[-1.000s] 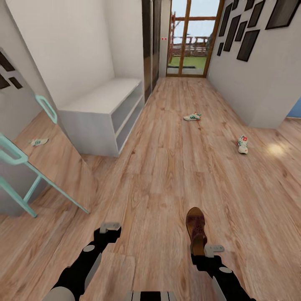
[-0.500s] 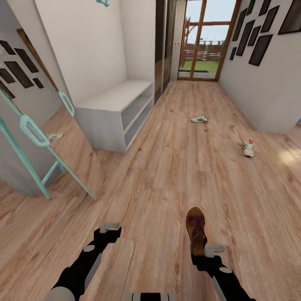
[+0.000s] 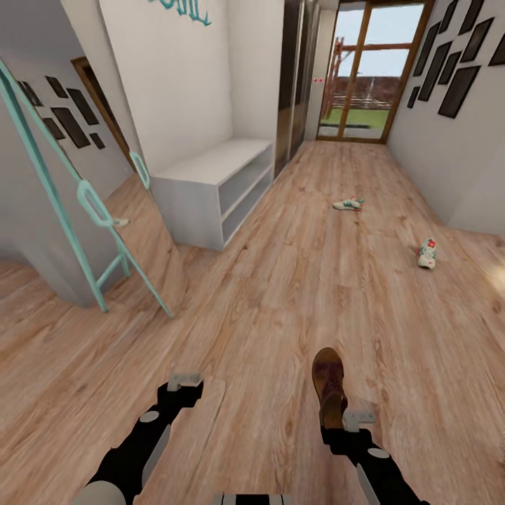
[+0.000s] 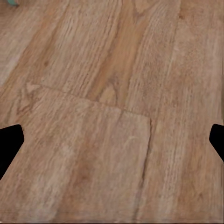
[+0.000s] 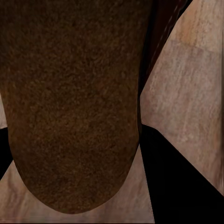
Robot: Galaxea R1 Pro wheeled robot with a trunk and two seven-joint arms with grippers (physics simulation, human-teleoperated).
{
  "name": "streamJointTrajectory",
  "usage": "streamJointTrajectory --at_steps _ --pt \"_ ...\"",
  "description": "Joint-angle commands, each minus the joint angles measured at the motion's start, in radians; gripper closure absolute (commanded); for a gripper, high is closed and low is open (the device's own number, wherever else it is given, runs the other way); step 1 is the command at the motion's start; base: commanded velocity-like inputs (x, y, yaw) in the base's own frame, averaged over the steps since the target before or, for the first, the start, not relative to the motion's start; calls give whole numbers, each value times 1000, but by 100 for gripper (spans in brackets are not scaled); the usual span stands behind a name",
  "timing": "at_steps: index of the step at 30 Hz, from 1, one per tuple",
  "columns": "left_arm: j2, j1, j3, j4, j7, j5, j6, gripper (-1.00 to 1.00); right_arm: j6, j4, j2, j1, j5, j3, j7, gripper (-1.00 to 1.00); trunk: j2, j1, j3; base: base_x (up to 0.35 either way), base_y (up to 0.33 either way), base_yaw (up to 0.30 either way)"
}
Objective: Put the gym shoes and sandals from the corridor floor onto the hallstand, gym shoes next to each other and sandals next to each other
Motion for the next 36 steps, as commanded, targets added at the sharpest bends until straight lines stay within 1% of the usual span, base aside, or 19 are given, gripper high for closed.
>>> streamJointTrajectory --at_steps 1,12,36 --pt "0 0 1 -1 -2 -1 4 -100 6 -2 0 0 -3 0 -2 100 0 -1 1 -249 -180 173" --pt "0 0 1 -1 -2 -1 4 -100 6 -2 0 0 -4 0 -2 100 0 -1 15 -218 -154 174" --pt "0 0 1 -1 -4 0 3 -100 6 -2 0 -1 -4 0 -2 100 0 -1 47 -9 -6 185"
